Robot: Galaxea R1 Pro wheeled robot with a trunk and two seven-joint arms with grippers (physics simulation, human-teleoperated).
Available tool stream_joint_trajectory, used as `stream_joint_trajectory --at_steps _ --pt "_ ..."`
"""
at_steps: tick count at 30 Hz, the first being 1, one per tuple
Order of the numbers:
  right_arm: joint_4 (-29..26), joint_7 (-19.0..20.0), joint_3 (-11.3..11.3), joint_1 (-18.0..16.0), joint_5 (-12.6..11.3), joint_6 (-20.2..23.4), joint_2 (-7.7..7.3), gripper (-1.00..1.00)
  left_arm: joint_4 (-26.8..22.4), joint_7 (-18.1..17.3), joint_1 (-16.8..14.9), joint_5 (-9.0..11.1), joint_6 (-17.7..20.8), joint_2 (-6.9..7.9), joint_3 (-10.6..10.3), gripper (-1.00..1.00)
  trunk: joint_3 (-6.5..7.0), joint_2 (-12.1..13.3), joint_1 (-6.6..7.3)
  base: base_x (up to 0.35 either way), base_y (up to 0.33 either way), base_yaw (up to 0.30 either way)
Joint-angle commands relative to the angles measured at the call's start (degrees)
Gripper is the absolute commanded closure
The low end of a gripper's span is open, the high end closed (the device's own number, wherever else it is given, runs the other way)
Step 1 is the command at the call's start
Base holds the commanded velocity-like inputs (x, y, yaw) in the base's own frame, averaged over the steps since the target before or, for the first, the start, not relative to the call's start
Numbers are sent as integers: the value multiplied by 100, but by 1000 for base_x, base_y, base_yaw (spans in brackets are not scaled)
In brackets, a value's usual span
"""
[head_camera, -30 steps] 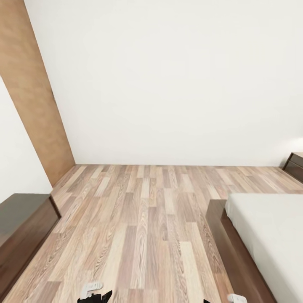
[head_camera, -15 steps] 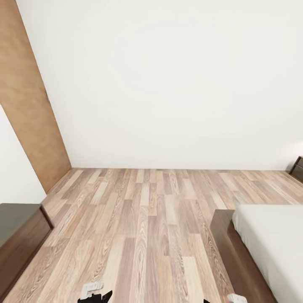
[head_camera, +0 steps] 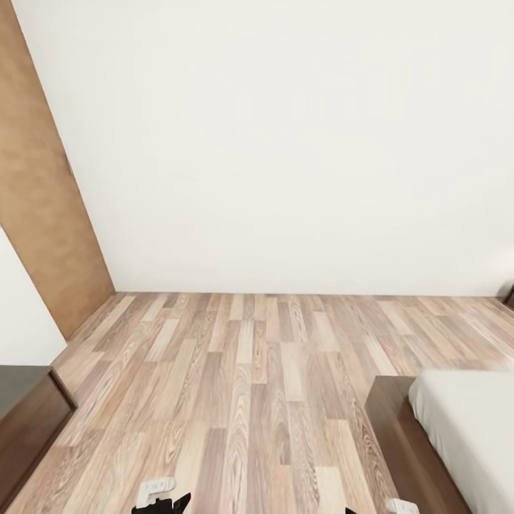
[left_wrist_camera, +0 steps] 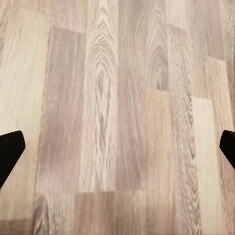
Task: In the bedroom, move the book from the bed onto either nightstand, and place the two sandals side by side next to the bed.
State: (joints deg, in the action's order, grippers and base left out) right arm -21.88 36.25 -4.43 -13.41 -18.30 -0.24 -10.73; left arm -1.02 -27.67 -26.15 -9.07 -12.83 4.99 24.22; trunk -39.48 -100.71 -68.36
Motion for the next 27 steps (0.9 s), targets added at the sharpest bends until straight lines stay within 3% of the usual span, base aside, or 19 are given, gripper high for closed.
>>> stream_joint_trajectory --at_steps 1,27 --pt "8 31 -14 -4 -25 -2 1 -100 6 -10 -4 -60 -29 2 48 -100 -5 -2 -3 332 0 0" --pt "15 31 -5 -4 -25 -2 1 -100 6 -10 -4 -60 -27 2 48 -100 -5 -2 -3 332 0 0"
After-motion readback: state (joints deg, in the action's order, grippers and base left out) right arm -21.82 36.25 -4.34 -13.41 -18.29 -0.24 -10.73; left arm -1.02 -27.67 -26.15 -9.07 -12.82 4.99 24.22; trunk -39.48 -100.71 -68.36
